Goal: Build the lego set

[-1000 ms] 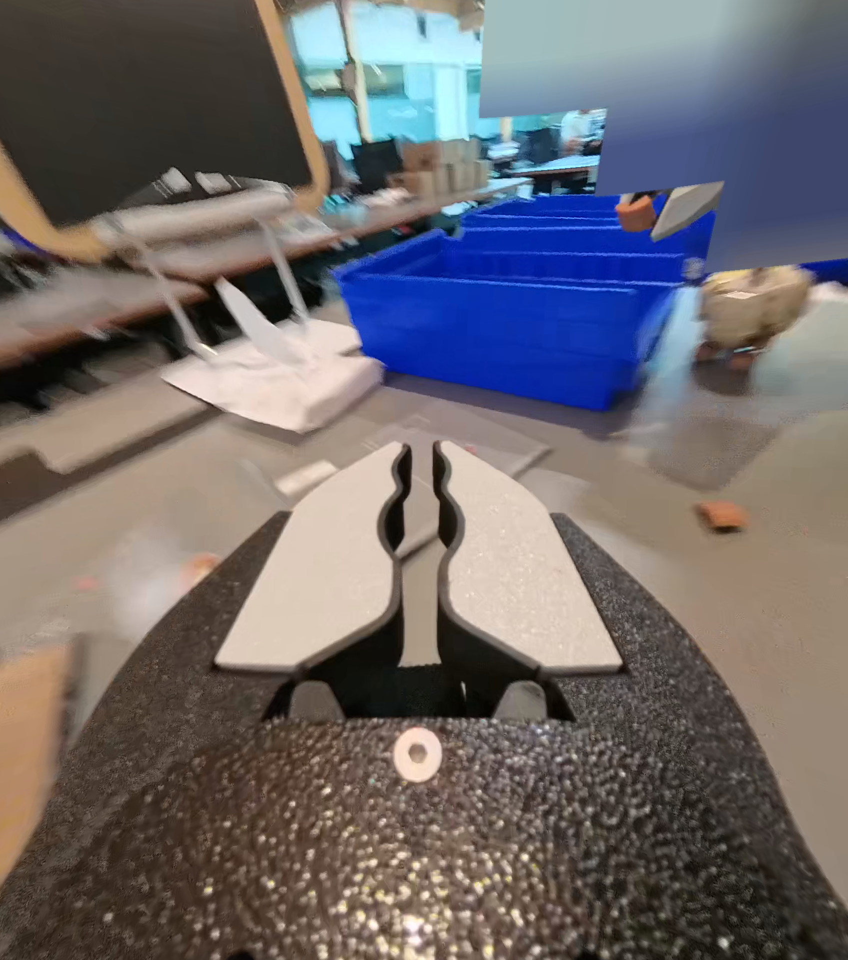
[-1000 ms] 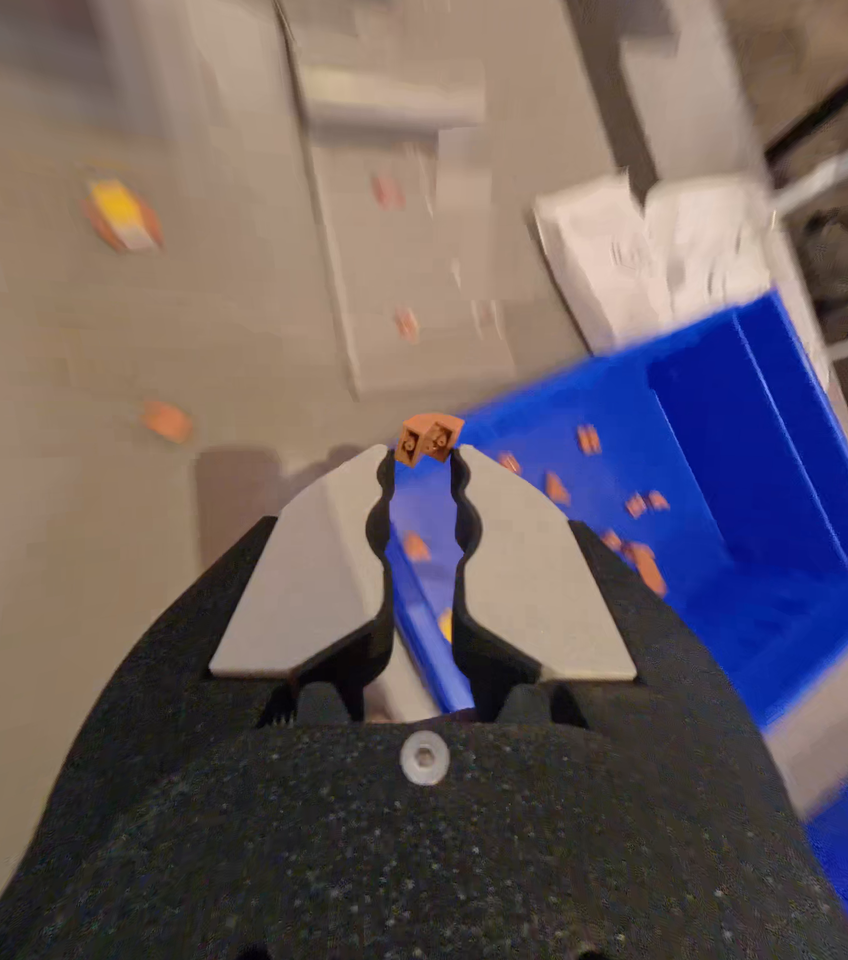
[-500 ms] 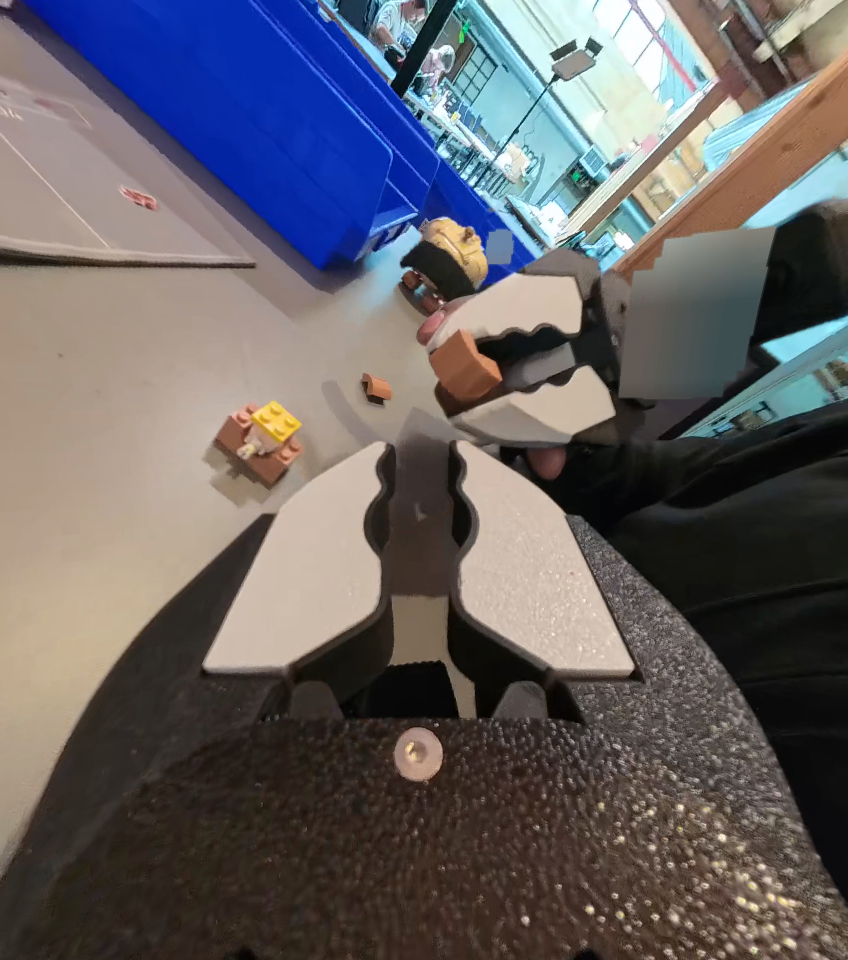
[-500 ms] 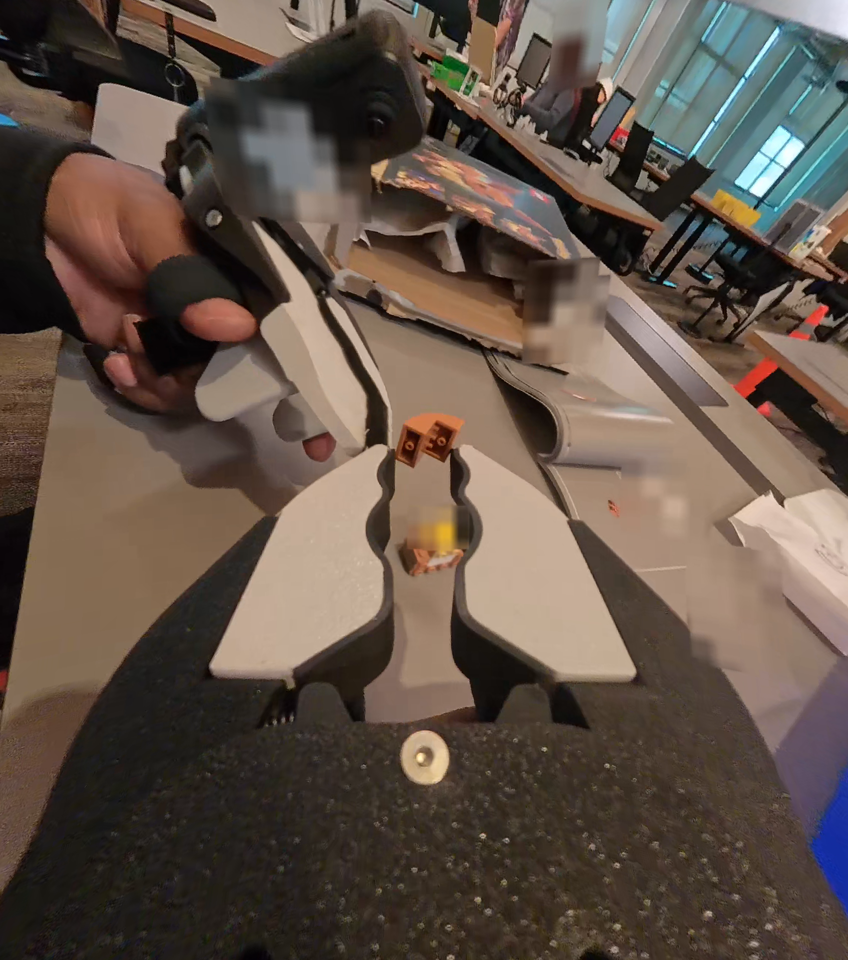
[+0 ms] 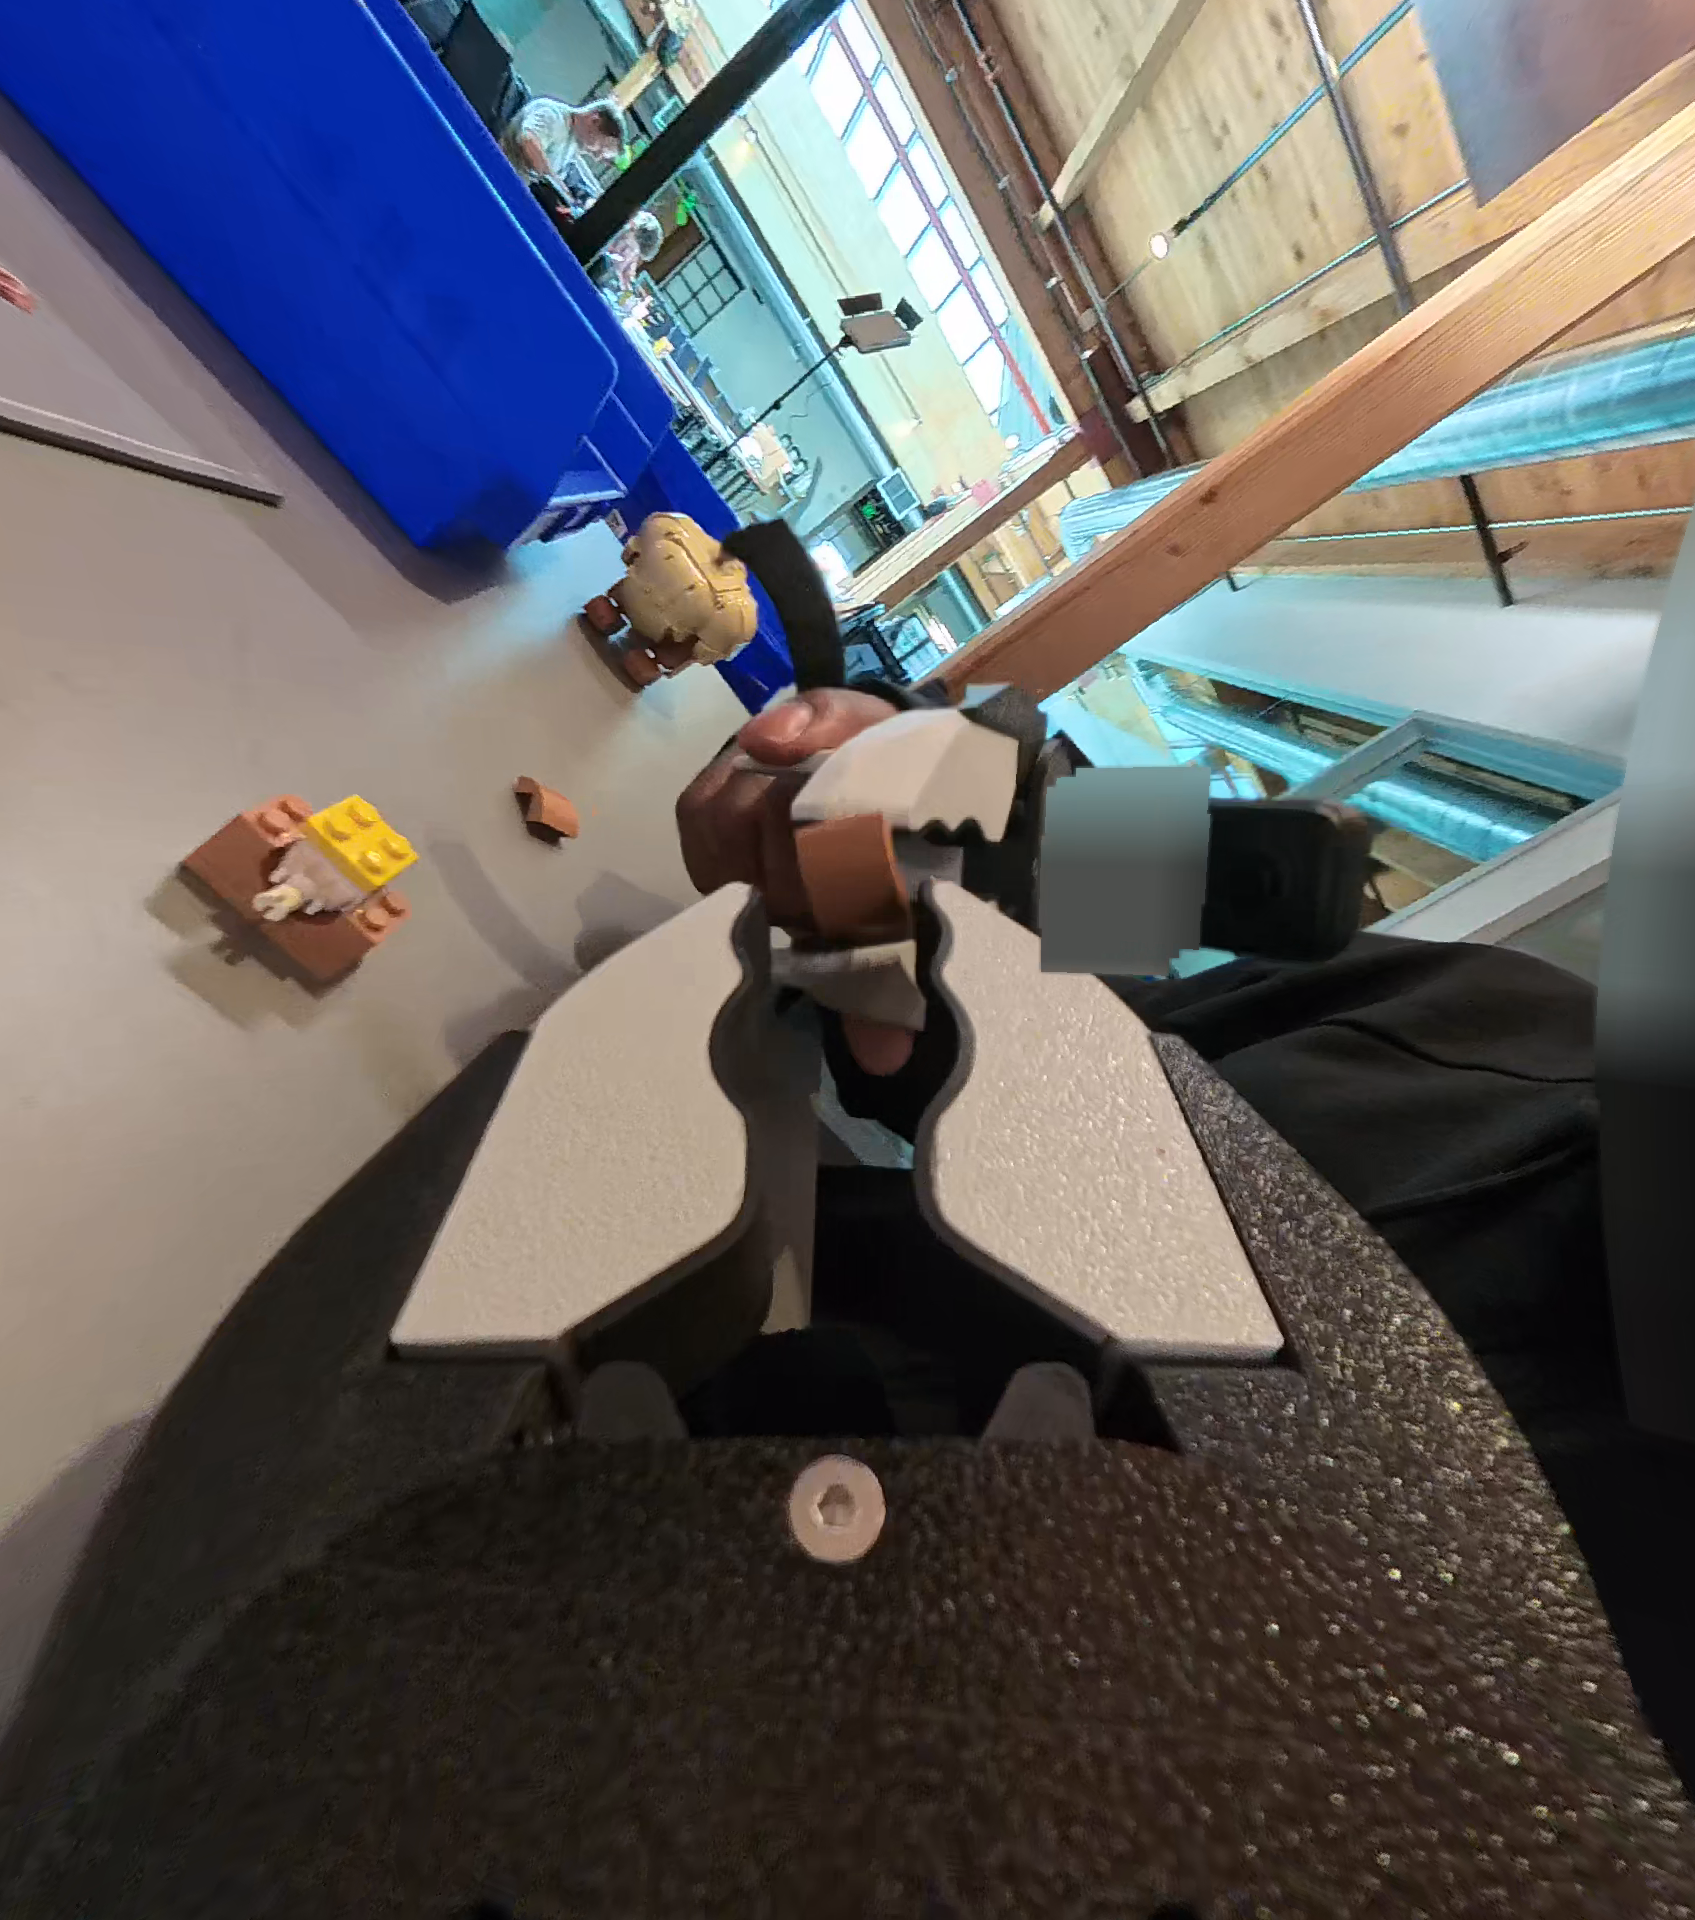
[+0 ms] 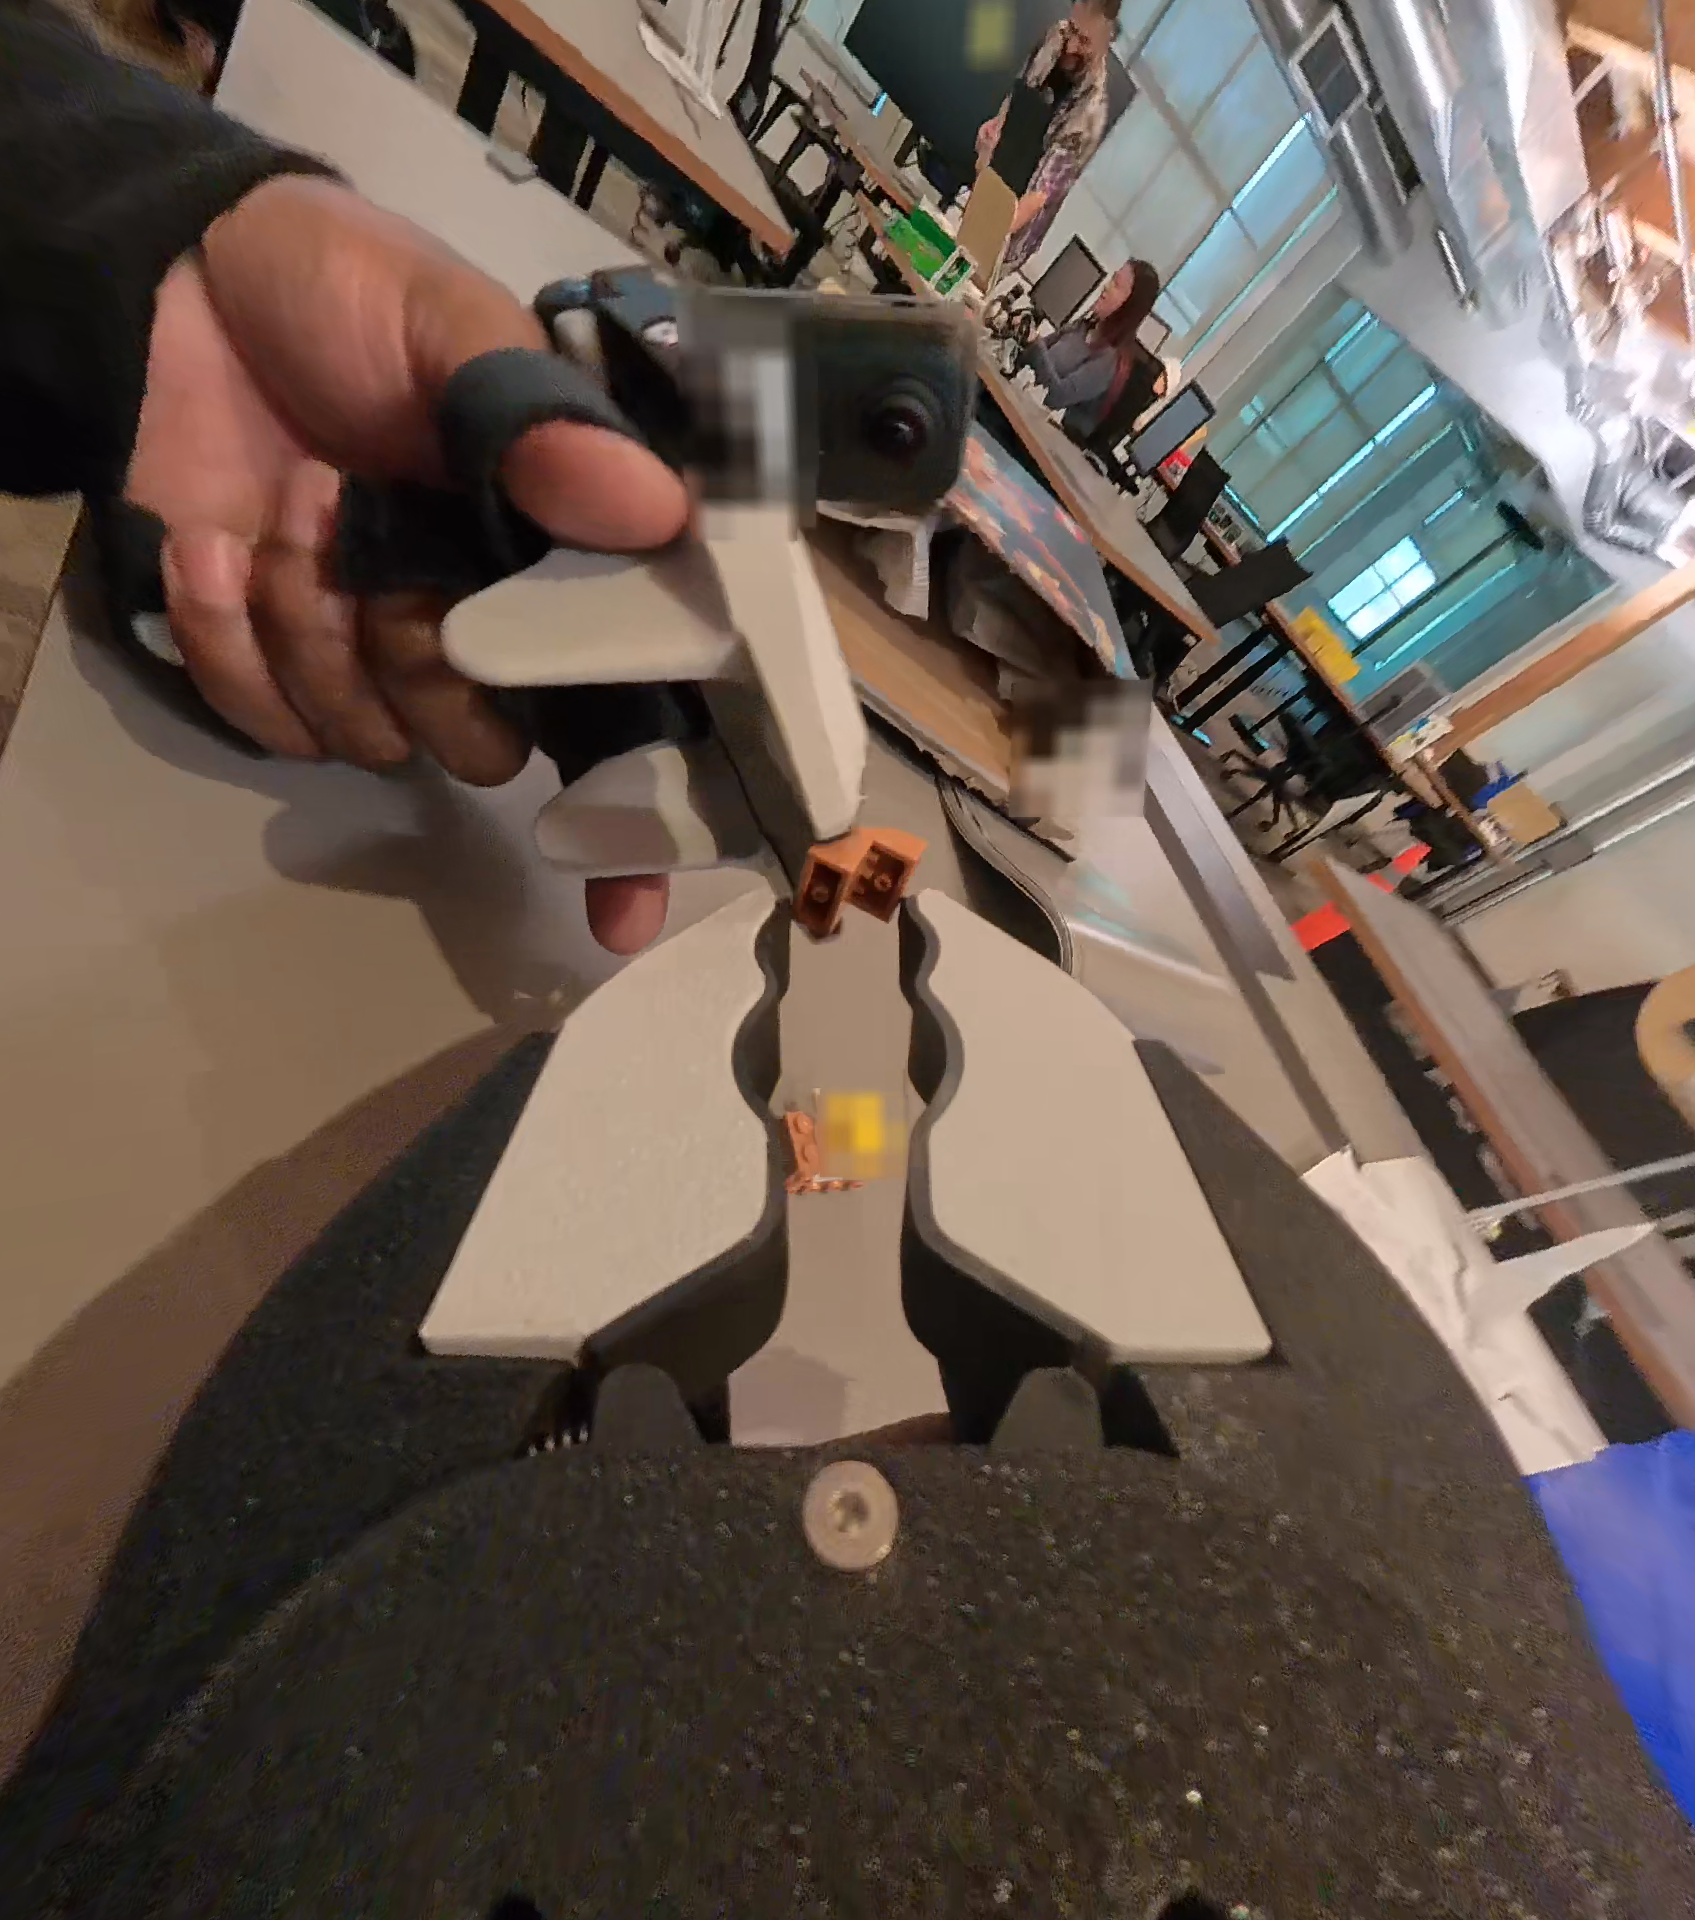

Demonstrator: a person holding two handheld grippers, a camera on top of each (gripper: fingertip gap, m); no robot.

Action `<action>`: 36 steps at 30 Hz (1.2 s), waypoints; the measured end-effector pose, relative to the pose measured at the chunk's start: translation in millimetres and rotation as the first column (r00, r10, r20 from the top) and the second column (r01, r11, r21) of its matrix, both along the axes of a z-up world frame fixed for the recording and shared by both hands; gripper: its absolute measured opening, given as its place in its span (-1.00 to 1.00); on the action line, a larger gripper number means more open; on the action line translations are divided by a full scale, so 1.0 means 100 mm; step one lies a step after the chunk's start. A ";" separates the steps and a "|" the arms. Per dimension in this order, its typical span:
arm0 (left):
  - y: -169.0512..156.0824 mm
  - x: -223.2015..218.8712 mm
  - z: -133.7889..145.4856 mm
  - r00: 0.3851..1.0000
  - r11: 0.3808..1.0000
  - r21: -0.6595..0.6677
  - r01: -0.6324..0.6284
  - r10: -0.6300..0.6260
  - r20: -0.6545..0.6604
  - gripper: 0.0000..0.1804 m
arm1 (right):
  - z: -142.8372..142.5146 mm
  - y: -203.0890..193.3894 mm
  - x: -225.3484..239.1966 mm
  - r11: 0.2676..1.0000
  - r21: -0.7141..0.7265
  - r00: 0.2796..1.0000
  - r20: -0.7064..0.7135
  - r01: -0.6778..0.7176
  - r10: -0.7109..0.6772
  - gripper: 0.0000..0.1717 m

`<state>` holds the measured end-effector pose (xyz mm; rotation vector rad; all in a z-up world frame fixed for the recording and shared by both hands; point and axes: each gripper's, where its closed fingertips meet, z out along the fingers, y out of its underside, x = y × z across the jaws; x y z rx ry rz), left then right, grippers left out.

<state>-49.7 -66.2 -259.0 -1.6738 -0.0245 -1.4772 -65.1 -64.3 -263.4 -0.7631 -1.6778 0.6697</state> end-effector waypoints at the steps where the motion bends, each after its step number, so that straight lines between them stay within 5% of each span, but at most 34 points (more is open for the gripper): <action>1: 0.00 0.01 0.01 1.000 1.000 0.000 0.009 -0.009 0.016 -0.72 | -0.03 -0.02 -0.01 0.999 0.036 1.000 0.010 -0.012 0.011 -0.78; 6: -0.01 0.00 -0.02 1.000 1.000 -0.001 0.011 -0.011 -0.014 -0.82 | -0.06 -0.06 -0.04 0.997 0.075 0.999 0.013 -0.033 0.032 -0.78; 11: 0.08 -0.14 -0.13 0.973 0.995 0.023 -0.096 0.098 -0.211 -0.82 | -0.29 0.15 0.03 0.992 0.101 0.971 0.234 -0.080 0.054 -0.64; 20: 0.11 -0.33 -0.50 0.741 0.984 0.067 -0.168 0.170 -0.650 -0.82 | -0.77 0.70 0.01 0.983 -0.022 0.723 0.674 -0.184 0.151 -0.34; 26: 0.07 -0.39 -0.60 0.659 0.982 0.062 -0.180 0.167 -0.733 -0.81 | -0.85 0.53 -0.09 0.972 -0.135 0.717 0.657 -0.191 0.232 -0.44; 36: 0.05 -0.42 -0.66 0.599 0.992 0.074 -0.104 0.122 -0.792 -0.81 | -0.86 0.27 0.25 0.984 -0.176 0.749 0.656 0.027 0.097 -0.52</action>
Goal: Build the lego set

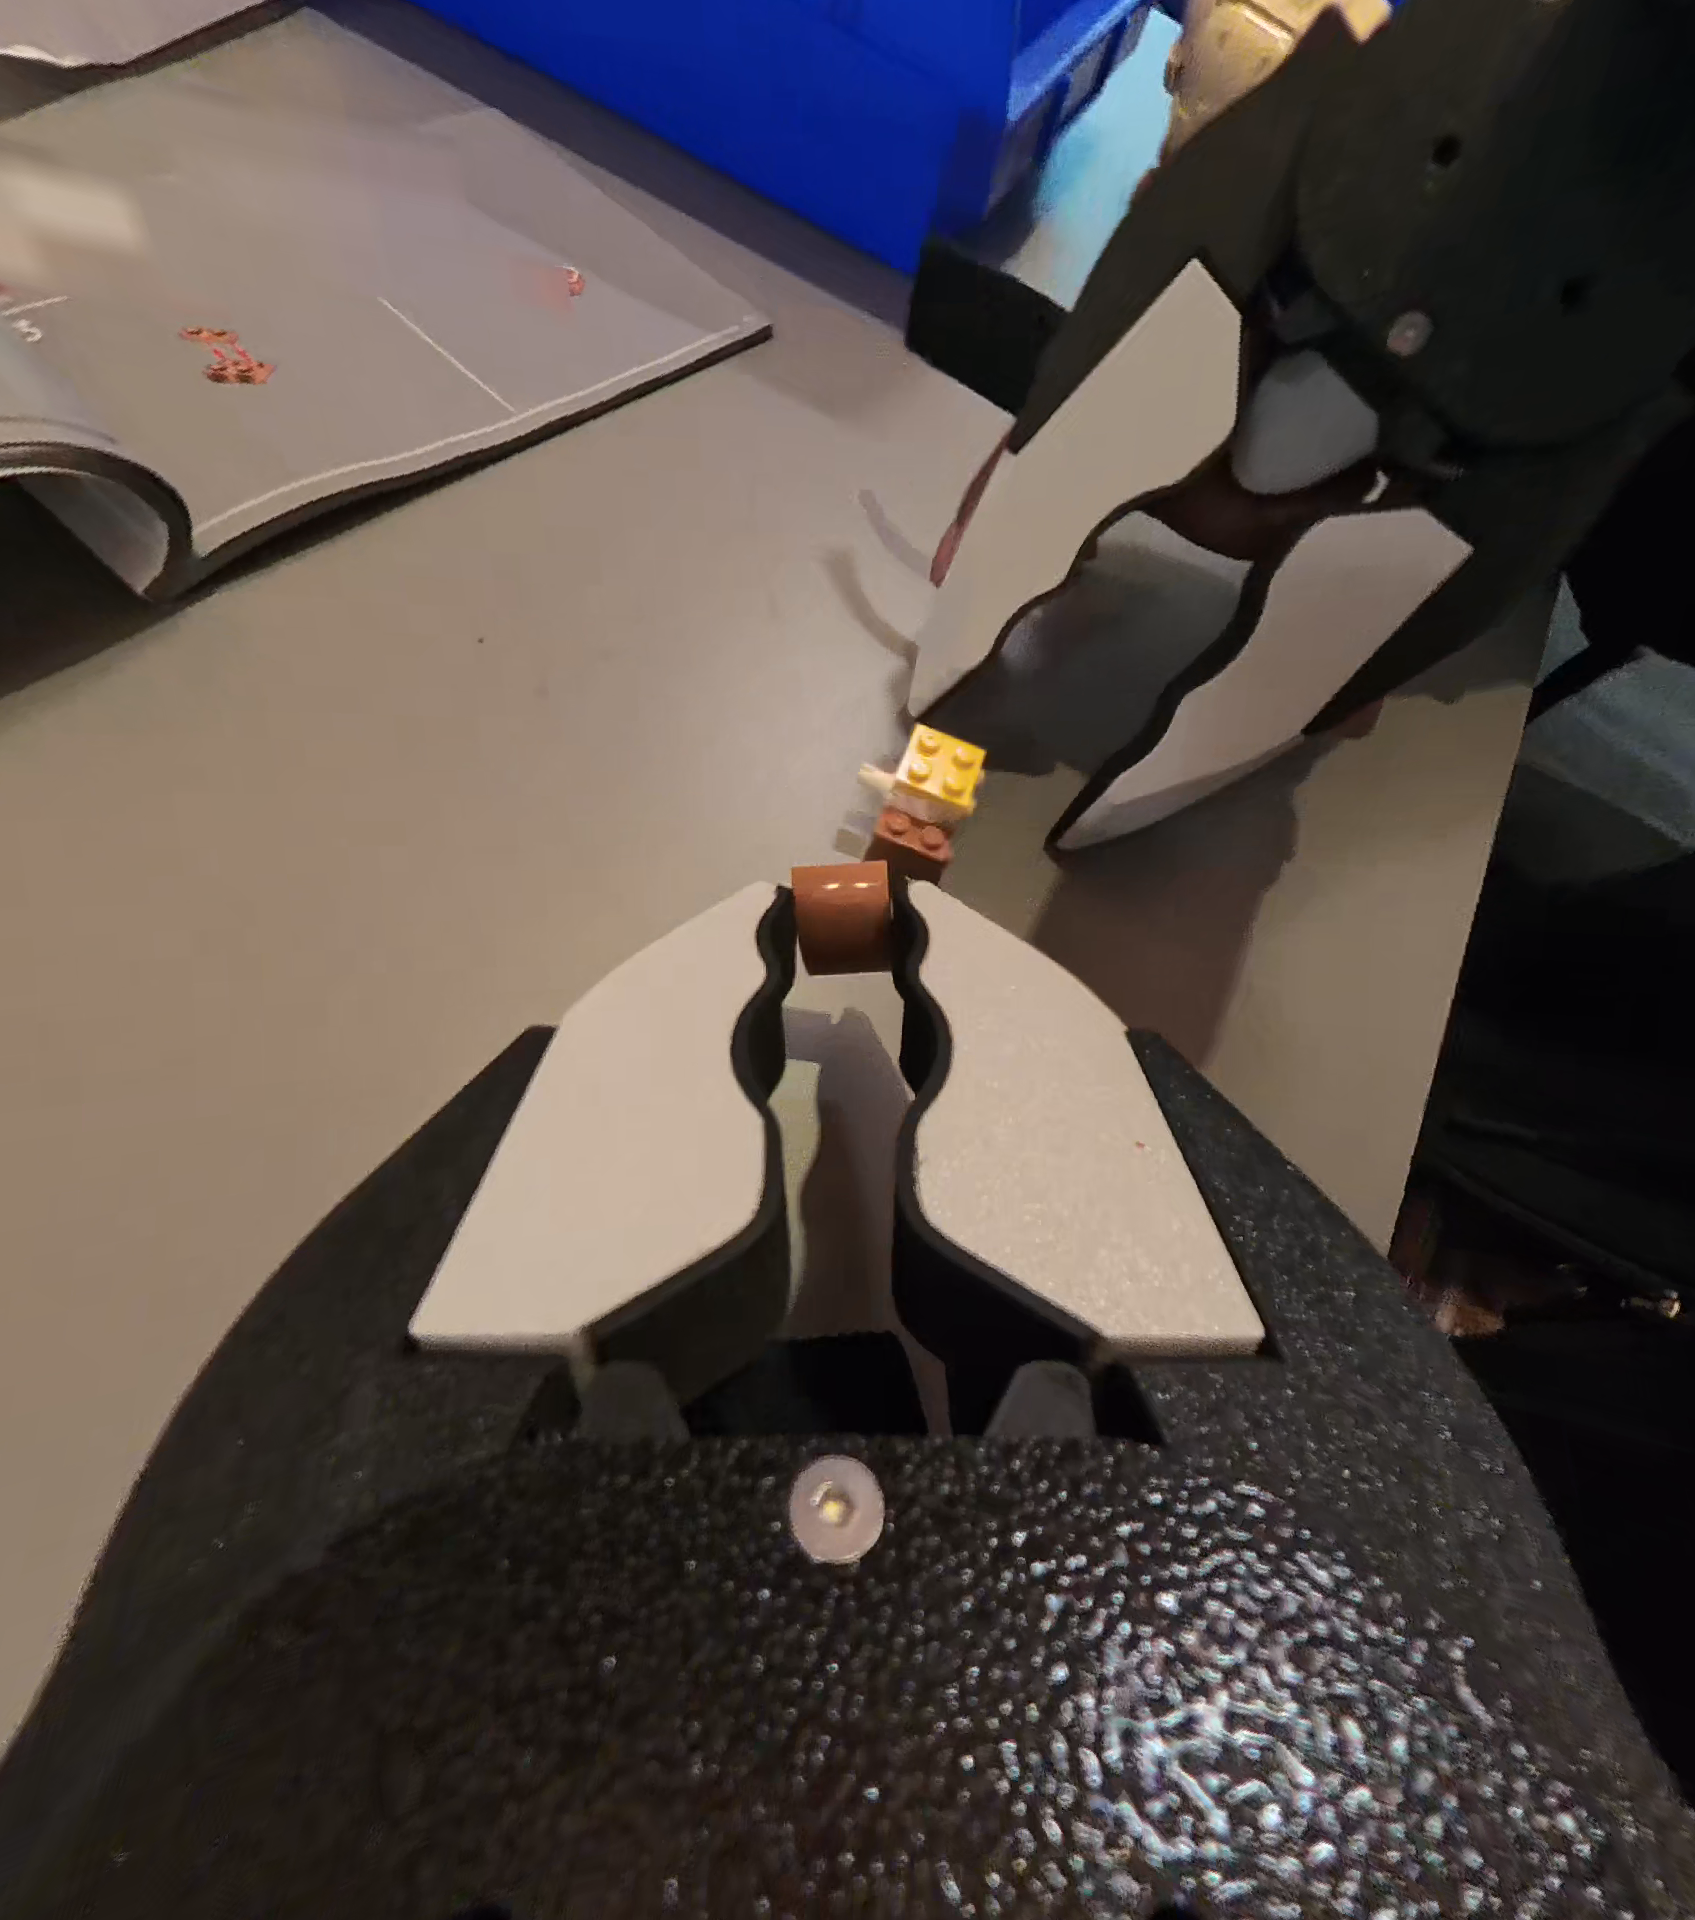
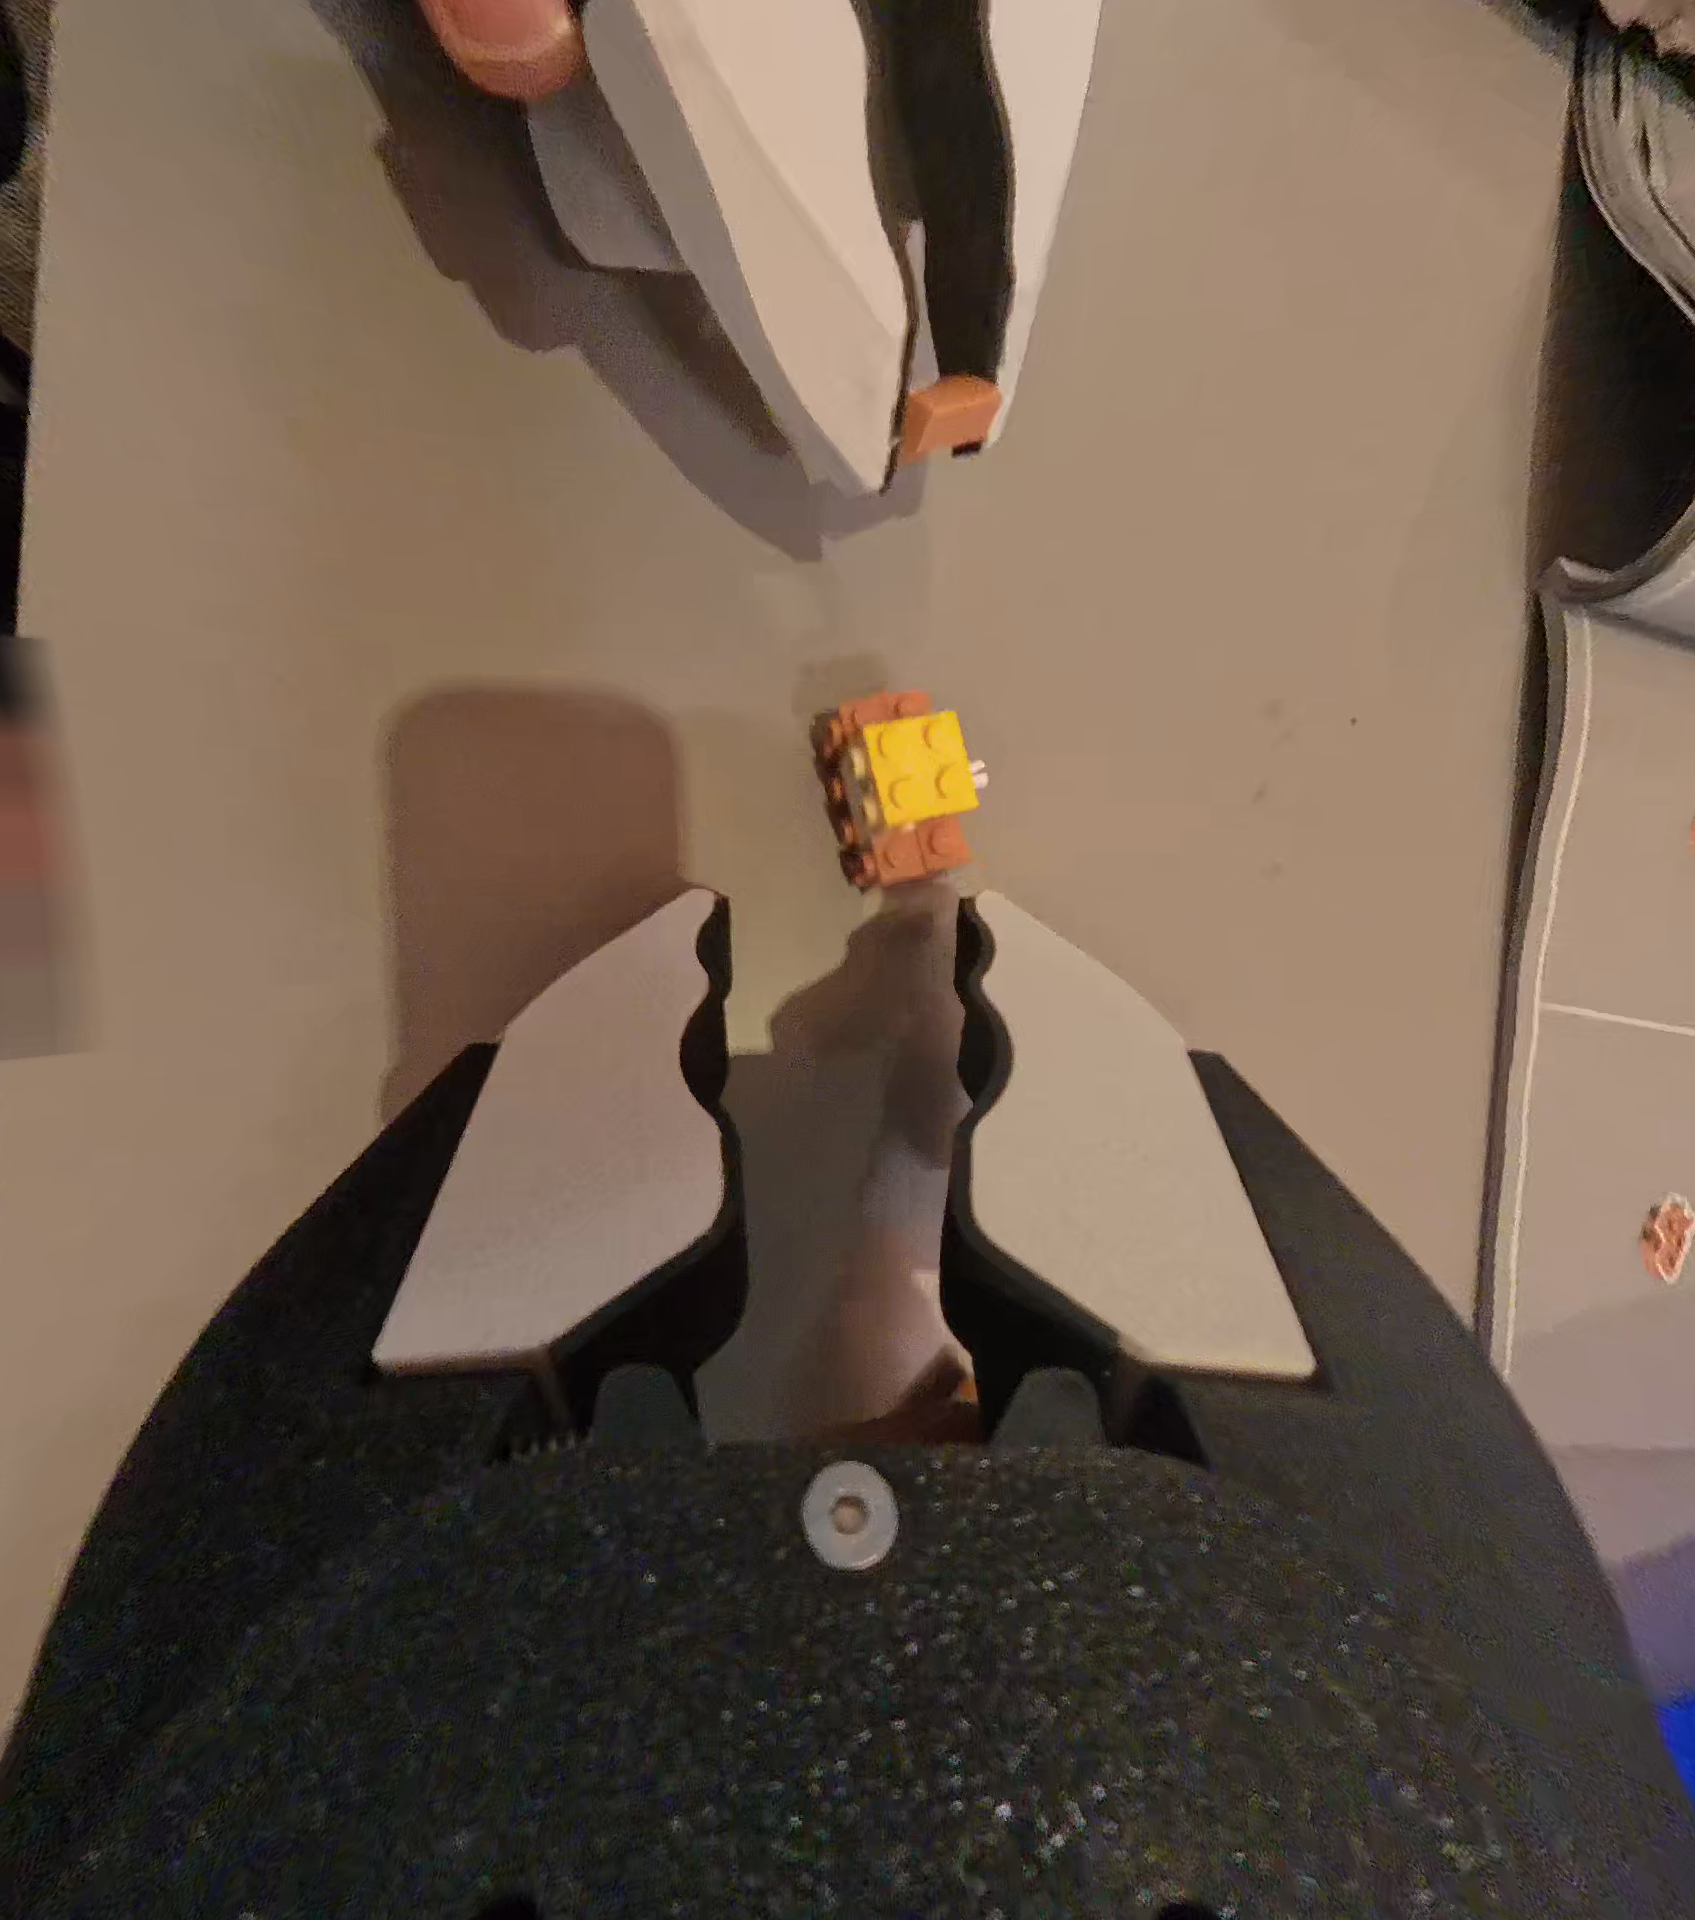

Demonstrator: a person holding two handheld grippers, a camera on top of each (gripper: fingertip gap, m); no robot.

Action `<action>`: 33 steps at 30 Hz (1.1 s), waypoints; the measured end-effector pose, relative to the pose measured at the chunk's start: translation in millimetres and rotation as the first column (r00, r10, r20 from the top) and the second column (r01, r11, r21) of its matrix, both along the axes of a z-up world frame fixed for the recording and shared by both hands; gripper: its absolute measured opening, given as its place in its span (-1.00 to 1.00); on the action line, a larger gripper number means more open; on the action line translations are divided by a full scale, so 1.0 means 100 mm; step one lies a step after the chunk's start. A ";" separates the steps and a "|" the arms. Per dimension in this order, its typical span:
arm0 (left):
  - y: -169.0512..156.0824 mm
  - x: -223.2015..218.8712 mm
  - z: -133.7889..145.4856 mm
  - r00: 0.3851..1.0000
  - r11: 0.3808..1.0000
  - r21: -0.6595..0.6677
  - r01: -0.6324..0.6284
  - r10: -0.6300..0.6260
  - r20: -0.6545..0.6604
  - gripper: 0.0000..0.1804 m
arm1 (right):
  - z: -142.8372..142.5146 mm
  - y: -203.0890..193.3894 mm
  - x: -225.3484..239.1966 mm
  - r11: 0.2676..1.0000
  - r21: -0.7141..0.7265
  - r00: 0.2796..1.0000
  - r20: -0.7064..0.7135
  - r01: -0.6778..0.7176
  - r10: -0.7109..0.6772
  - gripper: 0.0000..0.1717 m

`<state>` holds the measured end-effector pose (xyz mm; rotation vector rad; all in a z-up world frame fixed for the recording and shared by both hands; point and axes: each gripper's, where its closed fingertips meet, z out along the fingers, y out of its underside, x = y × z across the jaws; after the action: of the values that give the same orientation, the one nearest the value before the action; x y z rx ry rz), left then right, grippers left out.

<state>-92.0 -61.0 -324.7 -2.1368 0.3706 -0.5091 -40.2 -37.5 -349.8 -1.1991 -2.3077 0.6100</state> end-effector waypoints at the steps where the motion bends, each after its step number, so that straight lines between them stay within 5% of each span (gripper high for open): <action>1: -0.01 0.03 0.00 0.999 0.999 0.008 0.034 -0.034 -0.011 -0.81 | 0.00 0.01 0.01 1.000 0.008 1.000 -0.011 0.000 0.001 -0.51; 7: 0.01 0.11 -0.01 0.968 0.973 0.064 0.222 -0.212 -0.137 -0.82 | 0.00 0.07 -0.10 0.999 -0.040 1.000 -0.030 0.005 -0.006 -0.51; 16: 0.09 0.16 -0.06 0.902 0.921 0.076 0.383 -0.355 -0.247 -0.81 | -0.02 0.03 -0.18 0.997 -0.076 0.998 -0.056 0.018 -0.022 -0.77; 24: 0.15 0.12 -0.06 0.896 0.921 0.053 0.387 -0.362 -0.259 -0.81 | 0.01 0.10 -0.12 0.997 -0.074 0.997 -0.064 0.027 -0.032 -0.66; 33: 0.14 0.15 -0.21 0.861 0.911 -0.029 0.412 -0.399 -0.314 -0.82 | 0.02 0.04 -0.04 0.997 -0.076 0.998 -0.055 -0.015 0.011 -0.97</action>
<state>-77.2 -47.2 -346.2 -2.1056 1.0207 -0.3864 -44.0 -33.2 -348.3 -1.1873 -2.2668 0.7325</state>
